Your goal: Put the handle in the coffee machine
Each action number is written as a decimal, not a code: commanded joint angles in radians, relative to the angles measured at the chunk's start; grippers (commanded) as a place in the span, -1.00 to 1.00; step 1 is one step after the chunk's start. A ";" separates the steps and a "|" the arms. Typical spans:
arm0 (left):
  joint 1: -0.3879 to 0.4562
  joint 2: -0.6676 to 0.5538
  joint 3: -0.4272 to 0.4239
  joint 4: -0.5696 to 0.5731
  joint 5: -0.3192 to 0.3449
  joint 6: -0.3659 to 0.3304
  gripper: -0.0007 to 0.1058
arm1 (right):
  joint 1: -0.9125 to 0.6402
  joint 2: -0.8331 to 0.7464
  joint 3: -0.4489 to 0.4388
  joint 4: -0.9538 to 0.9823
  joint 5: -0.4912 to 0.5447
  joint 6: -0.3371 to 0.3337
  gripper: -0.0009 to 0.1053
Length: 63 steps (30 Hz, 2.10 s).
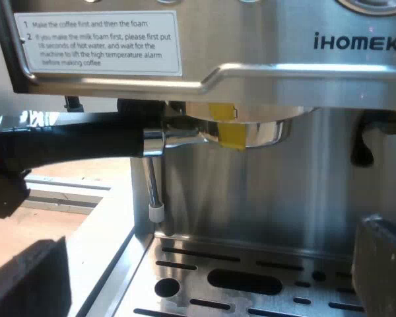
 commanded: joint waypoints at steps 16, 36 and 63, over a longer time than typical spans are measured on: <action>-0.004 -0.035 0.013 -0.116 0.260 -0.014 -0.98 | -0.006 0.006 0.000 -0.004 0.037 -0.015 0.66; -0.004 -0.059 0.013 -0.122 0.375 -0.064 -0.98 | -0.027 0.009 0.000 -0.004 0.069 -0.015 0.66; -0.004 -0.059 0.013 -0.125 0.375 -0.062 -0.98 | -0.250 0.315 -0.040 -0.334 -0.209 -0.014 0.03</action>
